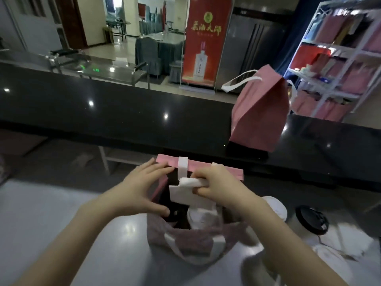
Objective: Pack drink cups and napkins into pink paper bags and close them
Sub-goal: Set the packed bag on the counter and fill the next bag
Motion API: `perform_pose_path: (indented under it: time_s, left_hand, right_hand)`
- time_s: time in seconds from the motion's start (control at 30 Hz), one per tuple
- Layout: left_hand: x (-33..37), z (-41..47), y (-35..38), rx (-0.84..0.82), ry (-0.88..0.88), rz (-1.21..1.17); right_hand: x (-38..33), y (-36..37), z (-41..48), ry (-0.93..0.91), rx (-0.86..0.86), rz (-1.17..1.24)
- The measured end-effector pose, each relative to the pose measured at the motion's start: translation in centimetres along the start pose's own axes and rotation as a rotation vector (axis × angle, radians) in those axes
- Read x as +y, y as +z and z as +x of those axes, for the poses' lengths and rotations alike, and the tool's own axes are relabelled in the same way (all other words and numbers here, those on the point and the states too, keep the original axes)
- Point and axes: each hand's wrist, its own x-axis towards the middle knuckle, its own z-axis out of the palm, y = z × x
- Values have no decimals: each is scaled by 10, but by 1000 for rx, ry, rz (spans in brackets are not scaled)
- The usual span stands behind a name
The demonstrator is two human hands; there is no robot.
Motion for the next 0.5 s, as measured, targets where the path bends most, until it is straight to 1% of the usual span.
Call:
perform_pose_path:
  time_s: [0.1,0.17,0.2,0.3,0.33,0.43,0.5]
  left_hand:
    - [-6,-1,1,-13,42,40]
    - [-8,-1,3,-20,61,40]
    - [-10,-1,3,-20,67,37]
    - [-12,-1,3,-14,61,33]
    - [-11,0,3,-13,63,34]
    - [-4,3,0,3,75,35]
    - [6,5,-1,78,86,38]
  right_hand:
    - [-3,14,5,37,-158,65]
    - [-1,23,7,83,-186,83]
    - [1,26,9,110,-177,54]
    - [10,34,12,150,-113,-165]
    - [14,35,12,153,-92,-205]
    - [22,32,4,122,-47,-172]
    - [26,25,-5,76,-36,-107]
